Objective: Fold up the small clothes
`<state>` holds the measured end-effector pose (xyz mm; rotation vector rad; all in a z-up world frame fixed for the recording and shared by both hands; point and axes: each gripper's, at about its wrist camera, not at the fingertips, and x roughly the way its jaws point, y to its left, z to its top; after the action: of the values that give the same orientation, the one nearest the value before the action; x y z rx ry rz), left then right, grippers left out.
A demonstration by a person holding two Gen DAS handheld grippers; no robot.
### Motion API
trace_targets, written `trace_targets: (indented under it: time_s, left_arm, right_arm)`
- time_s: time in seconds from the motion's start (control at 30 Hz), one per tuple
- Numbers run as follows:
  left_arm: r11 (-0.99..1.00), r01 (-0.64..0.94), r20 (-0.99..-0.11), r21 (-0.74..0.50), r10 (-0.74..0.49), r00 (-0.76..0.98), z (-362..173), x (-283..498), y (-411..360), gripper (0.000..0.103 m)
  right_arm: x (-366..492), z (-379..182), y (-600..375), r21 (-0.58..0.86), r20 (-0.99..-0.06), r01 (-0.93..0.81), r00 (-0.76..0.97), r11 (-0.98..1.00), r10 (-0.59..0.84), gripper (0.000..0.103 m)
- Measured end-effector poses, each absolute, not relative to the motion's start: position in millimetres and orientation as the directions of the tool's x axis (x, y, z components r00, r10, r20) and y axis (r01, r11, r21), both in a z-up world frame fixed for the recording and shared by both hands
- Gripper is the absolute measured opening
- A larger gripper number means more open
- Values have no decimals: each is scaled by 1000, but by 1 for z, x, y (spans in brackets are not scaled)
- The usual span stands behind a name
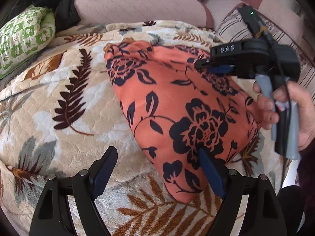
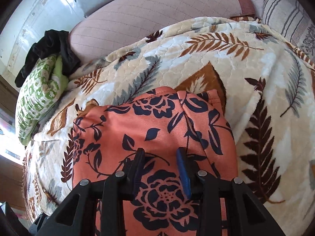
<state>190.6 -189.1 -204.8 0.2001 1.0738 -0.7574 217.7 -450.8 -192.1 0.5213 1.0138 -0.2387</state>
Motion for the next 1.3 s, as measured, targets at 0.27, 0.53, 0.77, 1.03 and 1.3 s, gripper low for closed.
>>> trace_targets:
  time_s: [0.27,0.53,0.77,1.03,1.3]
  left_arm:
    - [743,642,-822,-187,-477,312,-195,182,-176,85]
    - [743,613,-776,-269,-545,319,-182,182,-156,85]
    - [781,561,-804,-276,-507,310,-202,197,-158,85]
    - [776,544,-800,-318,-528,286,-202,201,-168,85]
    - [784,530,-825,-323,-508,247,-214,212,-175,87]
  right_arm:
    - [185,-166,-435,289,-868,412,494,864,54,37]
    - [131,-196,-418,295,-877,402,475,867,79,38]
    - [108,-200,-418,332,-875,419,472,845,110,38]
    - [114,-179,-419,400,-847,418,508,816,155,38]
    - [126,-204,-416,461,-814,390,544,797,205,38]
